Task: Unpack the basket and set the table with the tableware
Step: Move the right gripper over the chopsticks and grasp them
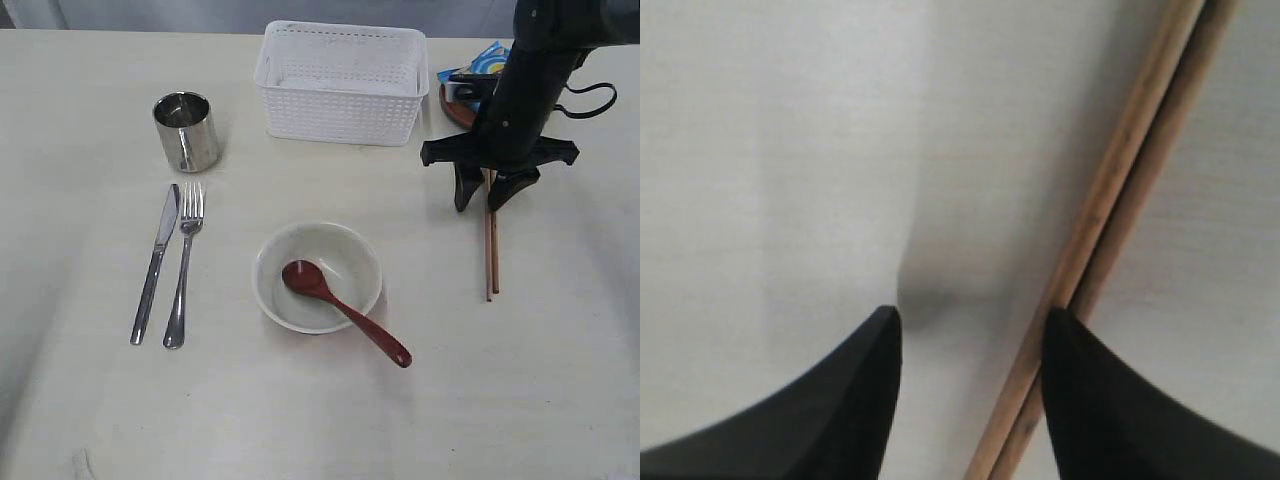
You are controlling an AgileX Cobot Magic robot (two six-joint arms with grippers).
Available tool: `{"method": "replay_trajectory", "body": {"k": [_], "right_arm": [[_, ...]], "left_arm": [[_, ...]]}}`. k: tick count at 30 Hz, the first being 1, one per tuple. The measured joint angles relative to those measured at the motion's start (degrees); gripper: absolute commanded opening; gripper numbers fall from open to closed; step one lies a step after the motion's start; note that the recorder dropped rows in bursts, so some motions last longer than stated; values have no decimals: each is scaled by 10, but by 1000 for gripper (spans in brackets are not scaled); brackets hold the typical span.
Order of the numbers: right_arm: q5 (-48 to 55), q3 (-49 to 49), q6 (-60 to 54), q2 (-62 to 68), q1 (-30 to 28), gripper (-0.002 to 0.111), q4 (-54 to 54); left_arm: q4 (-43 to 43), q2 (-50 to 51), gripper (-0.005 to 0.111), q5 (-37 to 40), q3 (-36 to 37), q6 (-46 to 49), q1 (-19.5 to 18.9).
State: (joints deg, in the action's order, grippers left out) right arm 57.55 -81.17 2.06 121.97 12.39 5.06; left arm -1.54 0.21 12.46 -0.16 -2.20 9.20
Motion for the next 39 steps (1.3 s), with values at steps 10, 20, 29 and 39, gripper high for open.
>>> {"method": "replay_trajectory", "body": {"k": [10, 20, 29, 39], "right_arm": [[0, 0, -7, 0, 0, 44, 1], [4, 0, -15, 1, -41, 44, 32], [6, 0, -57, 4, -66, 44, 115], [20, 0, -70, -11, -66, 44, 132]], "left_arm": [[0, 0, 0, 0, 0, 0, 0], [0, 0, 0, 0, 0, 0, 0], [0, 0, 0, 0, 0, 0, 0], [0, 0, 0, 0, 0, 0, 0]]}}
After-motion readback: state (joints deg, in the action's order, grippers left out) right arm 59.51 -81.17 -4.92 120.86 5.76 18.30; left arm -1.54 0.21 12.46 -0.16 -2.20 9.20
